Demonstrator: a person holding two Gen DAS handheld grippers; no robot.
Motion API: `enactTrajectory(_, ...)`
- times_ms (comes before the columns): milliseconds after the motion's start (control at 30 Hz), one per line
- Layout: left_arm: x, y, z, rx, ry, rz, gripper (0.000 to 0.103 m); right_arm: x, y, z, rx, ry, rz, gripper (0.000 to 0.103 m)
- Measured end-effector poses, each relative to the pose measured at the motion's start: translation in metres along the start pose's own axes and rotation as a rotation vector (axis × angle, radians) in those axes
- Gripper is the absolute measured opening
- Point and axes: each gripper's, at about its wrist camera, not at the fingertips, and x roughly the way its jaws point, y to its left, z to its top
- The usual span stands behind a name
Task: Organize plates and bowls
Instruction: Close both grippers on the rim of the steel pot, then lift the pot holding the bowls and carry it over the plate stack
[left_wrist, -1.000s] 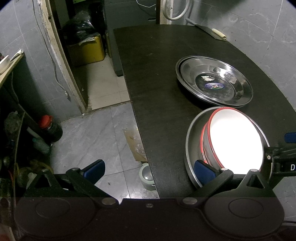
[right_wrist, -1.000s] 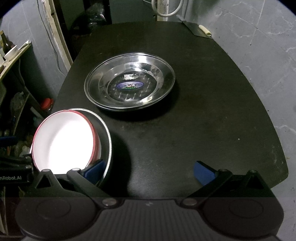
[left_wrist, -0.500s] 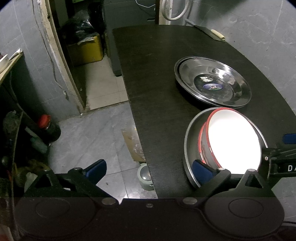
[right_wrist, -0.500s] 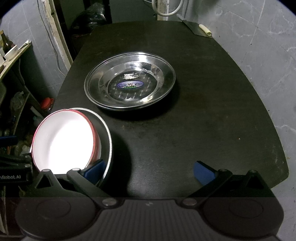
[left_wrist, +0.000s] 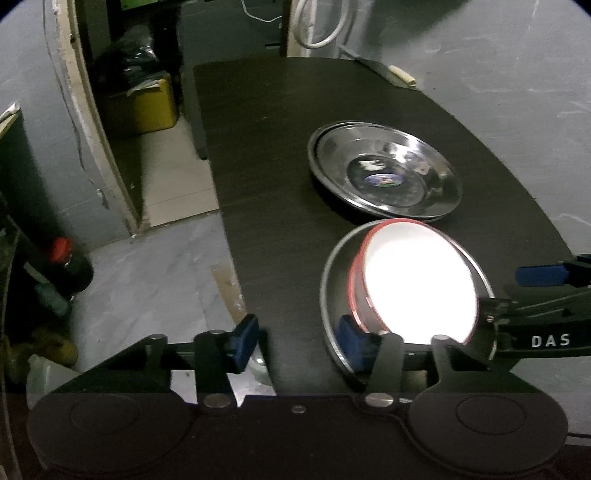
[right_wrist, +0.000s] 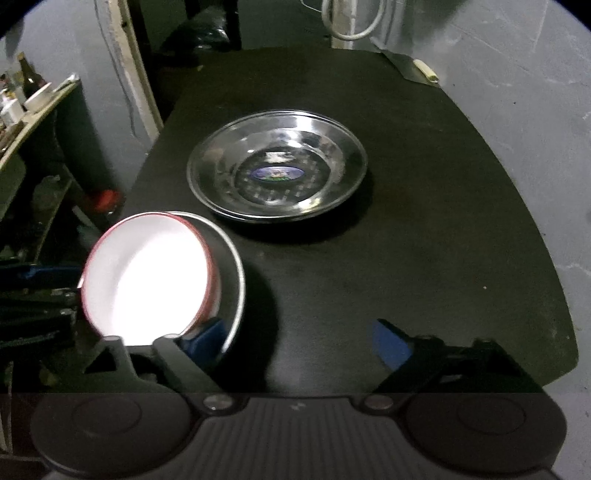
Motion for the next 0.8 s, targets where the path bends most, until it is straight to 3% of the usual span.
enactTrajectory(100, -0.001, -0.004, 0.0, 0.015, -0.002, -0.029, 0.03, -0.003, 0.002, -0.001, -0.015, -0.011, 0.04, 0.071)
enactTrajectory(167, -0.001, -0.008, 0.0, 0.027, -0.001, -0.064, 0.015, -0.005, 0.006, -0.002, -0.035, -0.016, 0.073, 0.054)
enactTrajectory(267, -0.001, -0.011, 0.0, 0.036, -0.001, -0.064, 0.015, -0.008, 0.013, -0.002, -0.078, -0.023, 0.103, 0.035)
enactTrajectory(433, -0.001, -0.01, -0.001, 0.023, -0.001, -0.073, 0.015, -0.007, 0.019, -0.001, -0.112, -0.022, 0.135, 0.019)
enactTrajectory(800, -0.002, -0.008, 0.0, 0.014, 0.001, -0.07, 0.014, -0.006, 0.014, -0.002, -0.105, -0.03, 0.169, 0.019)
